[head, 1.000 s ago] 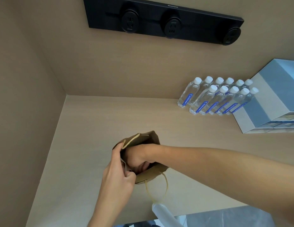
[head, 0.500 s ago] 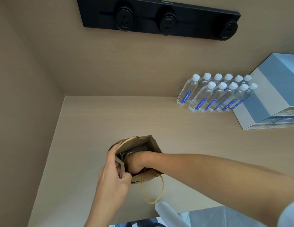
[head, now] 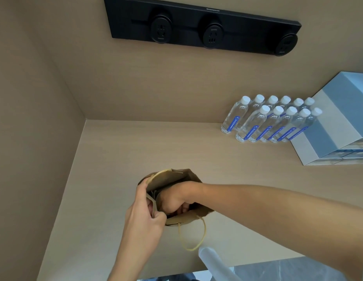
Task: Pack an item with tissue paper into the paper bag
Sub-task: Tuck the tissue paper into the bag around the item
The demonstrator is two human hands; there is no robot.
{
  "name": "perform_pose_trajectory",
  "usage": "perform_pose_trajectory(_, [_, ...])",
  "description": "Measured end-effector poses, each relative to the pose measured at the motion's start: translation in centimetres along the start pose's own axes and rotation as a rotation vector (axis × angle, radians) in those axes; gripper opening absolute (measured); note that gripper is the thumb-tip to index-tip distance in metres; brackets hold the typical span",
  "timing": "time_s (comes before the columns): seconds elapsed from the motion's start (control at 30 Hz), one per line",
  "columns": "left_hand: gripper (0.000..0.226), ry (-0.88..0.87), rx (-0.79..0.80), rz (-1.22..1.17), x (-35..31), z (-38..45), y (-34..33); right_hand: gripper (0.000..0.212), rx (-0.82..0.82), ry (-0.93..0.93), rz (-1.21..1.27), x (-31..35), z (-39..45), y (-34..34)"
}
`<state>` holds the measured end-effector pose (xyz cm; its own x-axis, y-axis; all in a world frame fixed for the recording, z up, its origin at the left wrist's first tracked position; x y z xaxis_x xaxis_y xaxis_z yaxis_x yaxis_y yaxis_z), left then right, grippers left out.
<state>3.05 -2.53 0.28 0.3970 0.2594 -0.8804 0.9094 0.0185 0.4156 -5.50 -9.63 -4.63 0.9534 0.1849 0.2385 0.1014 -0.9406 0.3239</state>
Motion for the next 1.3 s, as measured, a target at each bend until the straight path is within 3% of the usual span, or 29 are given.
perform_pose_trajectory(0.17, [0.091,0.006,-0.015,0.004,-0.1,0.0,0.0,0.02,0.007,-0.066,-0.149,0.2,0.5,-0.1])
perform_pose_trajectory(0.3, [0.102,0.024,-0.031,0.024,-0.2,0.0,0.3,0.036,0.152,-0.287,-0.265,-1.2,0.8,-0.2])
perform_pose_trajectory(0.37, [0.099,0.017,-0.022,0.032,-0.2,0.0,0.2,0.042,0.185,-0.374,-0.304,-1.7,0.2,0.5])
perform_pose_trajectory(0.5, [0.086,0.016,0.023,0.034,-0.3,0.7,-0.2,0.033,0.215,-0.443,-0.456,-1.6,-2.4,2.9])
perform_pose_trajectory(0.6, [0.084,0.021,0.053,0.036,-0.4,1.4,-0.3,0.026,0.105,-0.378,-0.647,-0.1,-4.4,4.9])
perform_pose_trajectory(0.77, [0.085,0.04,0.084,0.059,-0.3,2.0,-0.4,0.007,-0.049,-0.074,-0.702,1.4,-4.7,4.3])
perform_pose_trajectory(0.83, [0.084,0.022,0.096,0.086,-0.5,1.9,-0.5,0.019,-0.101,-0.015,-0.697,1.1,-3.8,3.2])
perform_pose_trajectory(0.93, [0.084,-0.027,0.134,0.091,-0.9,1.7,-0.6,0.028,-0.168,0.012,-0.581,0.5,-2.3,2.2])
perform_pose_trajectory(1.1, [0.086,-0.051,0.156,0.088,-0.4,2.1,-0.5,0.025,-0.198,0.024,-0.52,0.1,-1.4,1.5])
perform_pose_trajectory(1.3, [0.082,-0.041,0.147,0.097,-0.6,2.2,-0.6,0.031,-0.282,-0.055,-0.432,-1.4,-1.3,1.8])
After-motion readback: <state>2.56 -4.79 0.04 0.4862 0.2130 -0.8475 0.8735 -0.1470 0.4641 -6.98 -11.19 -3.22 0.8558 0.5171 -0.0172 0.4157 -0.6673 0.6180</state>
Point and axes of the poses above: each hand's wrist, its own z-axis towards the middle knuckle, its own y-axis out of the back of the hand, x = y × z, the point moved 5 cm from there along z, towards the middle knuckle, and after that the axes turned 1 degree about x, right-handed, at the moved point
